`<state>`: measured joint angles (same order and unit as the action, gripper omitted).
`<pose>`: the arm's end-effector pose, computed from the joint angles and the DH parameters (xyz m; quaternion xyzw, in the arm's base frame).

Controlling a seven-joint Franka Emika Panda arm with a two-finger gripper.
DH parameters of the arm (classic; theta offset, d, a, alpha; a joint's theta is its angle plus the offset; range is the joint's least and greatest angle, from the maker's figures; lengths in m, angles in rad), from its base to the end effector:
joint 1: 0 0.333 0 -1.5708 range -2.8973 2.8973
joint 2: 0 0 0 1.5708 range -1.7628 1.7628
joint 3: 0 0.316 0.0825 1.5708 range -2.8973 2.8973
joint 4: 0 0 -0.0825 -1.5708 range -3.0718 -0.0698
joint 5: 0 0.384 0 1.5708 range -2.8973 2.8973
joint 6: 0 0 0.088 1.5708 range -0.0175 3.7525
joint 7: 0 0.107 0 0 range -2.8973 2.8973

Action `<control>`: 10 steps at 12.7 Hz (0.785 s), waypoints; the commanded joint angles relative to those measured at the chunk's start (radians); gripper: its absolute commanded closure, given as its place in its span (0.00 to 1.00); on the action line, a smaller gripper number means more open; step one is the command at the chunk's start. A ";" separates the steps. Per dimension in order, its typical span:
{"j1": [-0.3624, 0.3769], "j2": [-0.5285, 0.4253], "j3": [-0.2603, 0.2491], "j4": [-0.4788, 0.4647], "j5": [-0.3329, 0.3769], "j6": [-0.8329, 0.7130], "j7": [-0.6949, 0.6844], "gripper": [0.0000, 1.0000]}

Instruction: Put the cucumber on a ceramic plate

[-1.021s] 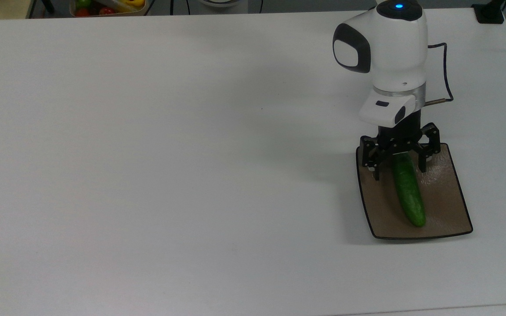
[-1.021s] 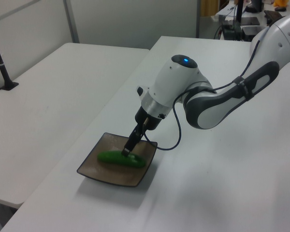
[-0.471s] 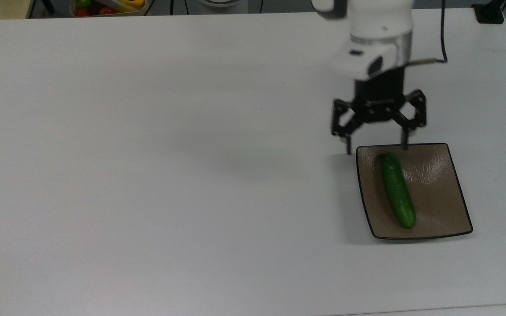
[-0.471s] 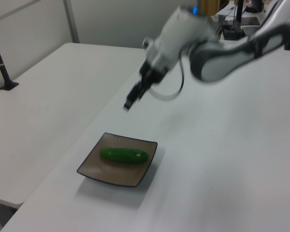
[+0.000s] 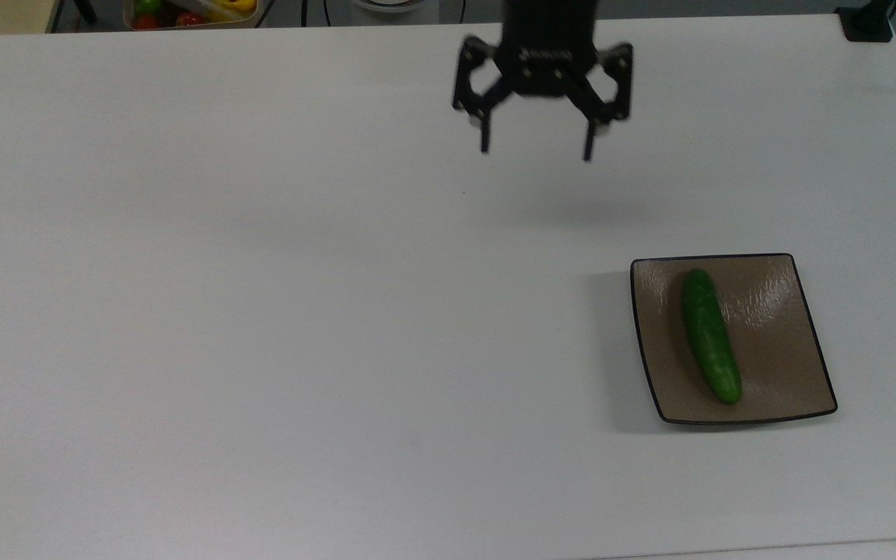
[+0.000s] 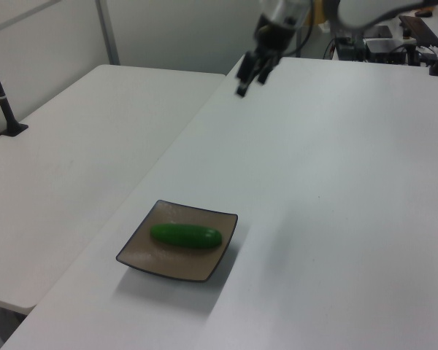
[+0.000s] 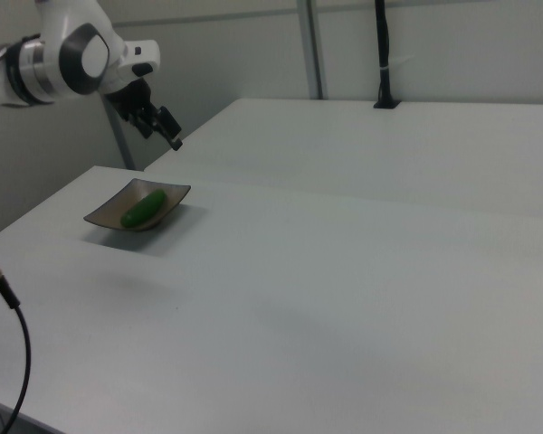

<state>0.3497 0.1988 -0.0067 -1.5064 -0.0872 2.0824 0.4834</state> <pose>0.6192 0.2169 0.5899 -0.9799 0.0548 -0.1884 0.0368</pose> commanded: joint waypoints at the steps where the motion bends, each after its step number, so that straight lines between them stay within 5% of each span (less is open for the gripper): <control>1: -0.078 -0.172 0.005 -0.110 0.076 -0.209 0.015 0.00; 7: -0.184 -0.294 0.019 -0.187 0.081 -0.412 -0.116 0.00; 10: -0.291 -0.292 0.077 -0.190 0.081 -0.407 -0.270 0.00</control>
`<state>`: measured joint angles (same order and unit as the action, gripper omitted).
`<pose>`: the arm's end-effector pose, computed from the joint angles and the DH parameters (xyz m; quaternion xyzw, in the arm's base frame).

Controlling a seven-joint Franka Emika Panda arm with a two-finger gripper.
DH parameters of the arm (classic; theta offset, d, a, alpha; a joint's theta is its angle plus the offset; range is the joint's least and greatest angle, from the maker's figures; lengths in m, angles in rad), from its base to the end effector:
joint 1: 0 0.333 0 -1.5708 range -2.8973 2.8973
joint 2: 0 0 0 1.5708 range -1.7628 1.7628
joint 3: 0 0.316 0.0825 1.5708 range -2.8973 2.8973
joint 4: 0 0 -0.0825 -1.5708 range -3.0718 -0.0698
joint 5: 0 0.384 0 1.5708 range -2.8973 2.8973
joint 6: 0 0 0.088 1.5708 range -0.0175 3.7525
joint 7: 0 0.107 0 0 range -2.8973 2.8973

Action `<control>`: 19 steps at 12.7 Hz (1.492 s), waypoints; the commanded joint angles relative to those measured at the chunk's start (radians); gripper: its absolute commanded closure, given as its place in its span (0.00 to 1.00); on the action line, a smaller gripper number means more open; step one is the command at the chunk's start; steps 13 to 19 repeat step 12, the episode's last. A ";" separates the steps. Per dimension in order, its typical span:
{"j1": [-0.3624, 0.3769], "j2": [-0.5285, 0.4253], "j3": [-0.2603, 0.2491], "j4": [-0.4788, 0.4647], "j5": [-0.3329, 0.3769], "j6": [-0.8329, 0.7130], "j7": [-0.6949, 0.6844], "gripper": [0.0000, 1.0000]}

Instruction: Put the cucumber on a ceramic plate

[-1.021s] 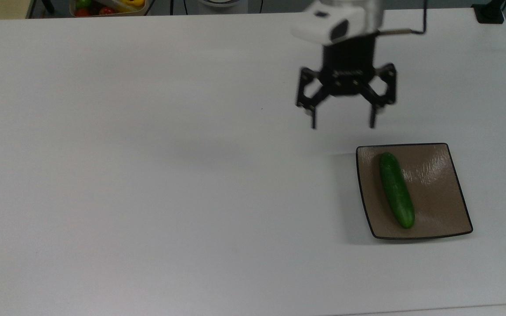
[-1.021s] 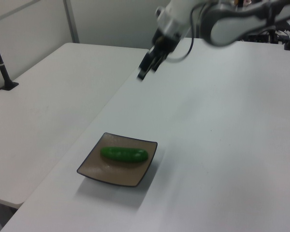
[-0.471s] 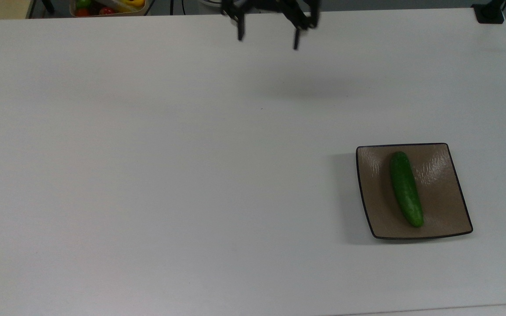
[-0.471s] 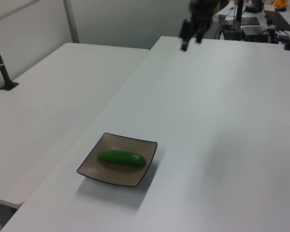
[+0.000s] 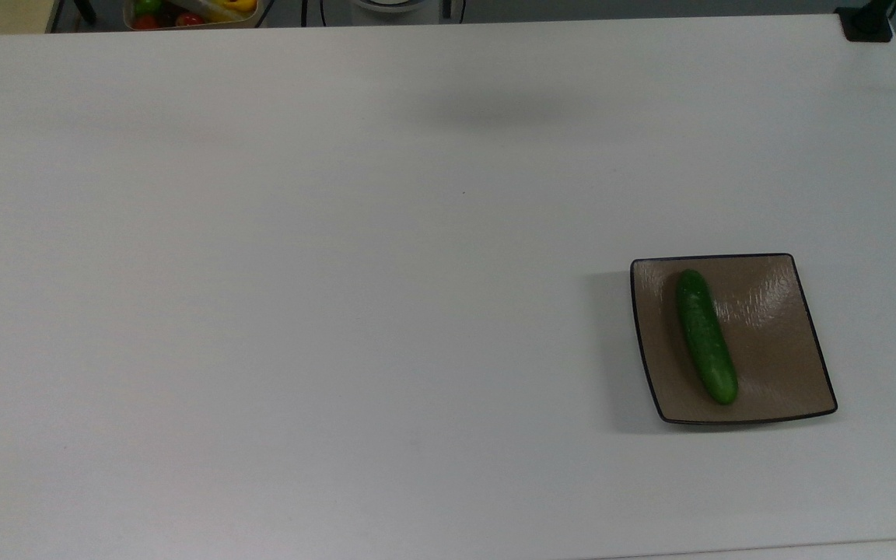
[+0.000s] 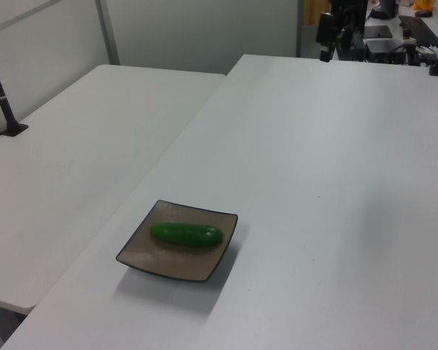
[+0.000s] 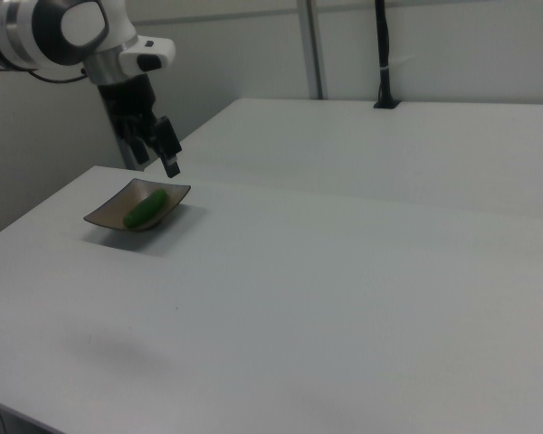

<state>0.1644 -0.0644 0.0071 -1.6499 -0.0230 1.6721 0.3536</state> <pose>0.5365 0.0908 0.6315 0.9949 -0.0902 0.0448 0.0001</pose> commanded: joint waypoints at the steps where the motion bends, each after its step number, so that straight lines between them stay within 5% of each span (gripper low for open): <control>1: -0.133 -0.029 0.085 -0.047 0.017 0.008 -0.200 0.00; 4: -0.140 -0.003 0.088 -0.044 0.029 0.020 -0.350 0.00; 19: -0.134 0.021 0.085 -0.033 0.037 0.063 -0.349 0.00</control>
